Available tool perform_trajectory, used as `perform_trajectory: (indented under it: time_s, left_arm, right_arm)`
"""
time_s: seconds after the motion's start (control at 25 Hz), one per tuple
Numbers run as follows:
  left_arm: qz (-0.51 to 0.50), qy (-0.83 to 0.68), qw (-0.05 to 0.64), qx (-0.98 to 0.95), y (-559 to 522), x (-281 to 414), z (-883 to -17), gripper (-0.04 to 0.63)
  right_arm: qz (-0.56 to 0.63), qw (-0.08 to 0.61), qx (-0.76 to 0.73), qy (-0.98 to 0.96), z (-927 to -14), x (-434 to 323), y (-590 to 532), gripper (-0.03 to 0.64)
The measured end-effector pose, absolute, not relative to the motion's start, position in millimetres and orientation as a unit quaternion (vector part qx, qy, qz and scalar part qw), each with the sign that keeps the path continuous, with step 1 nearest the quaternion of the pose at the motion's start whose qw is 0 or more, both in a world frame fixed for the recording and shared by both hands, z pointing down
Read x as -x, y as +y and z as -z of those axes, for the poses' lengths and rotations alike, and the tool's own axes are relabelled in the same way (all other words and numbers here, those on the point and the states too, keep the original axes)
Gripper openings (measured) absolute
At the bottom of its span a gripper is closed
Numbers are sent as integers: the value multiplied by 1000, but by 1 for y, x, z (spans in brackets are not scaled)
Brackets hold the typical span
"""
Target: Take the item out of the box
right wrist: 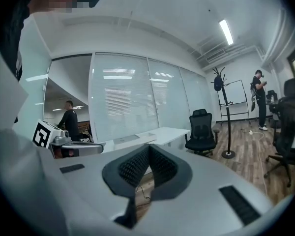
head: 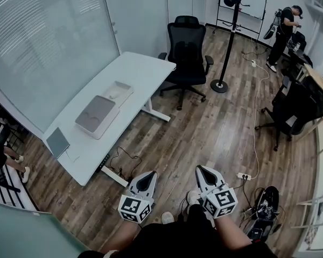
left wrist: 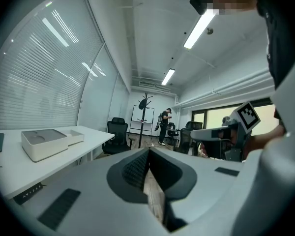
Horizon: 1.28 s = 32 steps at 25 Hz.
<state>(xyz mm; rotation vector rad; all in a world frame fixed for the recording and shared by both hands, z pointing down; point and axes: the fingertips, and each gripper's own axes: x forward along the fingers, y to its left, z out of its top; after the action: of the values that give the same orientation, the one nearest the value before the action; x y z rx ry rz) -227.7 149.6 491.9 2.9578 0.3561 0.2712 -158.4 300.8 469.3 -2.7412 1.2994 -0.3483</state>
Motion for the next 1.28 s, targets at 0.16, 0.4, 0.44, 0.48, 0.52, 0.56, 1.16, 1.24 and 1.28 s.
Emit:
perform_trajectory:
  time_s: [0.16,0.4,0.44,0.48,0.52,0.56,1.16,1.24,1.28]
  left_arm:
    - [-94,110,73,-987,145,209,-493,11]
    - [-93,90,67,-989,142,167,-487,11]
    - [-92,86,65,-990,142,160,-486,11]
    - [-91,81,63,-990,143,152,-485,11]
    - [-90,76,61,-991,143,144,-484,11]
    - [-90,71,56,-992,144,137,-482,11]
    - [-77,6,19,-997,149,57,-467,11]
    - [-70,-3,12,-997,144,48,-464,11]
    - [-67,-9,11,-998,142,44,-462,11]
  right_arm:
    - [117,46,891,437,-472,134,291,5]
    - [108,48,880,460,-465,86,279,5]
    - [105,46,878,464,-465,78,279,5]
    - [103,43,877,467,-465,71,279,5]
    - [101,41,876,470,-465,62,280,5]
    - [100,39,874,473,-465,54,281,5]
    - [68,10,857,510,-454,-38,291,5]
    - [59,5,854,516,-450,-46,288,5]
    - [55,5,854,517,-449,-51,287,6]
